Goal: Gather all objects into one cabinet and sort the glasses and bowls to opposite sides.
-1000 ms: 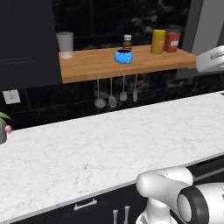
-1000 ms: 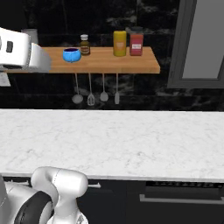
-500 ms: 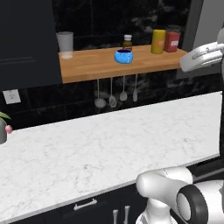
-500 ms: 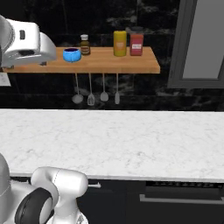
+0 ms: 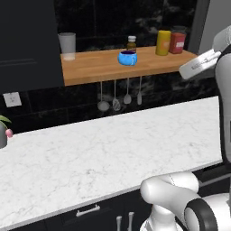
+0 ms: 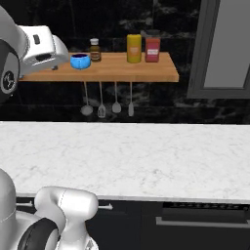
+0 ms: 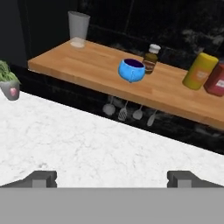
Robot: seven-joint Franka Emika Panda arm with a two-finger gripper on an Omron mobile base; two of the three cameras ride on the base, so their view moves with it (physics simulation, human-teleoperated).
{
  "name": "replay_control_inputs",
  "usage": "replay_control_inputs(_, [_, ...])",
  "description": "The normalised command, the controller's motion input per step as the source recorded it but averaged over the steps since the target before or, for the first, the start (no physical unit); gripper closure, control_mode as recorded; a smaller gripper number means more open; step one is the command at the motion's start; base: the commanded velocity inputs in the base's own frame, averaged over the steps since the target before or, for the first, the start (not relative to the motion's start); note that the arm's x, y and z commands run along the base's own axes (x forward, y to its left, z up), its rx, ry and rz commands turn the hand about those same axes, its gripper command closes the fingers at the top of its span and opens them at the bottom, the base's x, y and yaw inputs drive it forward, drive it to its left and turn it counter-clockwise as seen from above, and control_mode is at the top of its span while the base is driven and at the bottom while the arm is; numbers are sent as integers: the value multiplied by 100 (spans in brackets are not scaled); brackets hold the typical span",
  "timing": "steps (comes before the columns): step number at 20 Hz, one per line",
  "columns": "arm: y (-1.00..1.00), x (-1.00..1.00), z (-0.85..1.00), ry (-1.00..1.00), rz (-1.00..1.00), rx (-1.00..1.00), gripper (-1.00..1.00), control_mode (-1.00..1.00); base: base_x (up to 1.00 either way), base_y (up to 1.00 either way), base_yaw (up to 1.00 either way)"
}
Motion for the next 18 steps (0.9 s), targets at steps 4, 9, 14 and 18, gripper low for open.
replay_control_inputs(4, [12,57,-2,-2,0,-5,-100,-100,0,0,0])
replay_control_inputs(9, [10,51,-3,0,0,-2,-100,-100,0,0,0])
replay_control_inputs(14, [7,42,-5,-4,-2,0,-100,-100,0,0,0])
replay_control_inputs(18, [3,24,-13,-4,-2,0,-100,-100,0,0,0])
